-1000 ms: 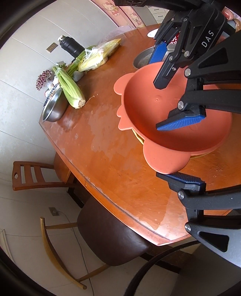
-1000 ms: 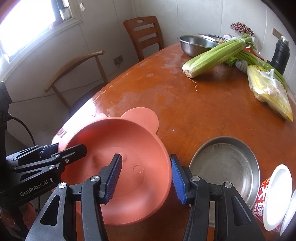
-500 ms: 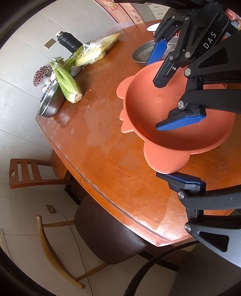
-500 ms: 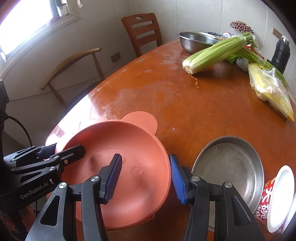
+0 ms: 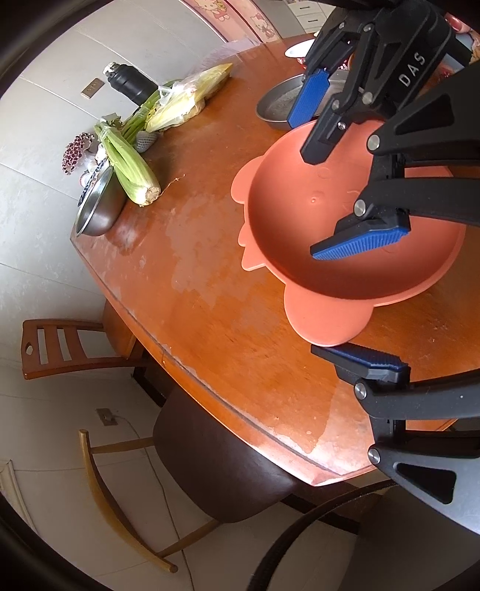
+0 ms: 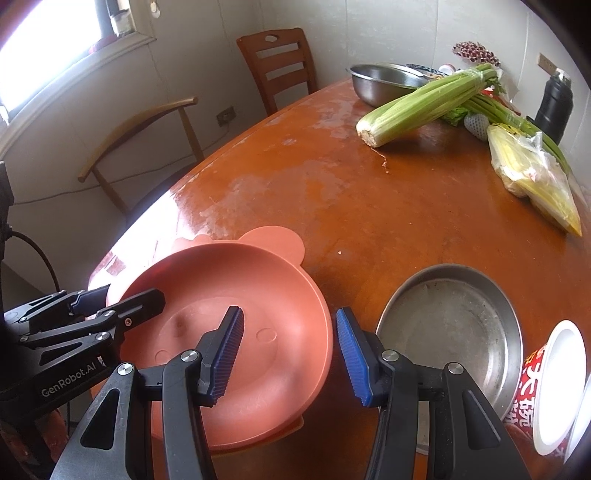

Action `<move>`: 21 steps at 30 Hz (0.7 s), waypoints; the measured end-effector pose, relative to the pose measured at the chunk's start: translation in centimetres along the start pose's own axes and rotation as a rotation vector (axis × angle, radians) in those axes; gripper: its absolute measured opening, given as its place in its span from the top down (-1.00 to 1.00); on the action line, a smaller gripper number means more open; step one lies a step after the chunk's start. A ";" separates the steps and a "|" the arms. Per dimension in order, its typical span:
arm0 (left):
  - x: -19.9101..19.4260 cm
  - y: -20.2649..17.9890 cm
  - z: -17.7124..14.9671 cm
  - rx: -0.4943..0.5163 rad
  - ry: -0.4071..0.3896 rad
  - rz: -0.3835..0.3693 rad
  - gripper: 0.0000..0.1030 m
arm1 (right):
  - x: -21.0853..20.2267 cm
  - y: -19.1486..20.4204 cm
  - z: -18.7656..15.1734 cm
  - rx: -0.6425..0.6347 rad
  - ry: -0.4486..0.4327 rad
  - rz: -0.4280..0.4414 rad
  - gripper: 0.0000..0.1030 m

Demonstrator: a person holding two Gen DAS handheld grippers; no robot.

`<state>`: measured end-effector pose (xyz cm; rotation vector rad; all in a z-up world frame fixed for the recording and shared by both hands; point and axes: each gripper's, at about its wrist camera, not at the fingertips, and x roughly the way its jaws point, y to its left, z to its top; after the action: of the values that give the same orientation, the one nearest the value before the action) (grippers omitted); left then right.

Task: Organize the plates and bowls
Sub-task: 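Lower the pink plate onto the yellow shell plate and open the left tool, then move the left tool to the grey metal pan and grasp its rim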

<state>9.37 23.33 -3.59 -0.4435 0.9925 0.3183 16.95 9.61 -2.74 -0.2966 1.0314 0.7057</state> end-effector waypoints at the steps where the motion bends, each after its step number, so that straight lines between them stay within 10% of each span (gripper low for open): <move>1: -0.2 -0.1 0.0 0.000 -0.005 0.001 0.11 | -0.2 0.0 0.0 0.003 -0.005 -0.001 -0.06; 21: -4.1 -0.3 -0.4 0.017 -0.102 0.022 -0.26 | -4.4 -2.0 -2.2 0.090 -0.074 -0.016 -0.06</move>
<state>7.15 22.63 -0.17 -0.3976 0.9001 0.3491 15.40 5.20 -0.23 -0.1987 0.9866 0.6493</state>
